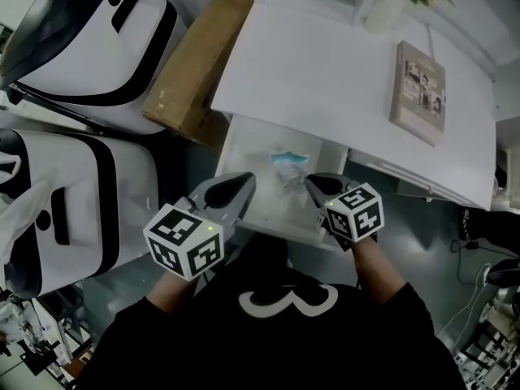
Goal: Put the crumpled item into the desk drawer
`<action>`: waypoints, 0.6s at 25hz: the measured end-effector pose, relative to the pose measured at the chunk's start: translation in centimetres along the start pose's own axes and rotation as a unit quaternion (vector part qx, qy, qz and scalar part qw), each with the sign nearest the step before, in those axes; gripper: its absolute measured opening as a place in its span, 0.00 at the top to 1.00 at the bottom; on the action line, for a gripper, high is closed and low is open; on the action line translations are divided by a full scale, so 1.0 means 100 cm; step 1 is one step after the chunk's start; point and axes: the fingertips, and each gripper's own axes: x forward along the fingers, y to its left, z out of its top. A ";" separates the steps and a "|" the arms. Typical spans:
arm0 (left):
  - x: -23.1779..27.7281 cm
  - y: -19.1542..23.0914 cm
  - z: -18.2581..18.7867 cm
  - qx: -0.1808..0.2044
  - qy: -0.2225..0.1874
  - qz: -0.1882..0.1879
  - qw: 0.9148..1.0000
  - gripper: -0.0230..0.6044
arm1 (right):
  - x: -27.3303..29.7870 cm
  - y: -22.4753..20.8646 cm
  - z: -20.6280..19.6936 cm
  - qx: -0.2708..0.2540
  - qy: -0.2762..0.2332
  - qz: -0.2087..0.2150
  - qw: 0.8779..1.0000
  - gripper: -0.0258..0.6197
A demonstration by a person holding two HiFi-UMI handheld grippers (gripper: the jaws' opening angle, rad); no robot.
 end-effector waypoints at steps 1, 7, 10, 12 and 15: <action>0.001 0.002 -0.001 -0.001 0.001 0.000 1.000 0.95 | 0.008 -0.003 -0.004 0.005 0.008 -0.001 1.000 0.95; 0.001 0.018 -0.006 -0.011 0.004 0.007 1.000 0.95 | 0.052 -0.026 -0.032 0.037 0.055 -0.012 0.998 0.95; 0.002 0.026 -0.008 -0.017 0.007 0.011 1.000 0.95 | 0.068 -0.037 -0.045 0.048 0.077 -0.021 0.996 0.95; 0.001 0.031 -0.009 -0.020 0.006 0.013 1.000 0.95 | 0.077 -0.040 -0.049 0.055 0.086 -0.025 0.994 0.95; 0.001 0.040 -0.010 -0.025 0.006 0.018 1.000 0.95 | 0.090 -0.047 -0.055 0.064 0.103 -0.035 0.992 0.95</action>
